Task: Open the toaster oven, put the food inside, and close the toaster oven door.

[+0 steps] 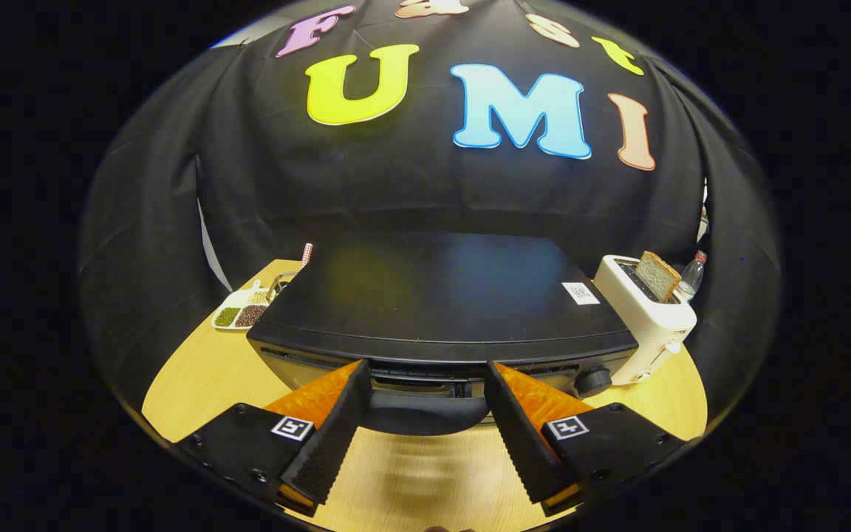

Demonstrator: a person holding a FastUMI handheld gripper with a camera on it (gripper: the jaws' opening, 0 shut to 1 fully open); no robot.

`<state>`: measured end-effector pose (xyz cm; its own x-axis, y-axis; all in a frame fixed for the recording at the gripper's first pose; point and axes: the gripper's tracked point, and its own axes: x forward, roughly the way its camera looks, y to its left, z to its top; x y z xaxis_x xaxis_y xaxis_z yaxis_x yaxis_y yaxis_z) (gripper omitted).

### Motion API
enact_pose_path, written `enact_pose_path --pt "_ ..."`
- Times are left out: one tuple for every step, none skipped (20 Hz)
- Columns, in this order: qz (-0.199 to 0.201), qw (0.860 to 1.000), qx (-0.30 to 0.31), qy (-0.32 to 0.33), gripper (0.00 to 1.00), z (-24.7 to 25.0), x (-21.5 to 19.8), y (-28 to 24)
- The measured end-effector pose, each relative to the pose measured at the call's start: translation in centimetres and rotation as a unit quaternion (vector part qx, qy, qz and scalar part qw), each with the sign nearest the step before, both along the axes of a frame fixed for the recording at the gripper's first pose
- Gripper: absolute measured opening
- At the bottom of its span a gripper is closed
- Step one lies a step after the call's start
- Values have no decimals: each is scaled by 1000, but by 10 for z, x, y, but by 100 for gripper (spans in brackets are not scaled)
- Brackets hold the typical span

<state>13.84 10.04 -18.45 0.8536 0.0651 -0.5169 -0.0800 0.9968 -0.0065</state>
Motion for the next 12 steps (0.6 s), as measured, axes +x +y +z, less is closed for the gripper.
enact_pose_path --pt "1 1000 -1 3 99 0 -2 0" --pt "2 1000 0 8 99 -3 -5 1" --pt "0 1000 1 11 99 -4 -8 0" --pt "0 1000 1 12 99 -5 -10 1" --pt "2 1000 -2 12 99 -5 -14 1" --pt "1 1000 -2 15 99 -7 -23 2" --pt "1 1000 -1 16 99 -8 -28 2" --pt "1 1000 0 19 99 -10 -29 3" --pt "1 1000 0 20 99 -10 -31 3" --pt "2 1000 1 23 99 -11 -32 3" --pt "2 1000 1 23 99 -12 -34 2" --pt "3 1000 1 25 98 -13 -37 2"
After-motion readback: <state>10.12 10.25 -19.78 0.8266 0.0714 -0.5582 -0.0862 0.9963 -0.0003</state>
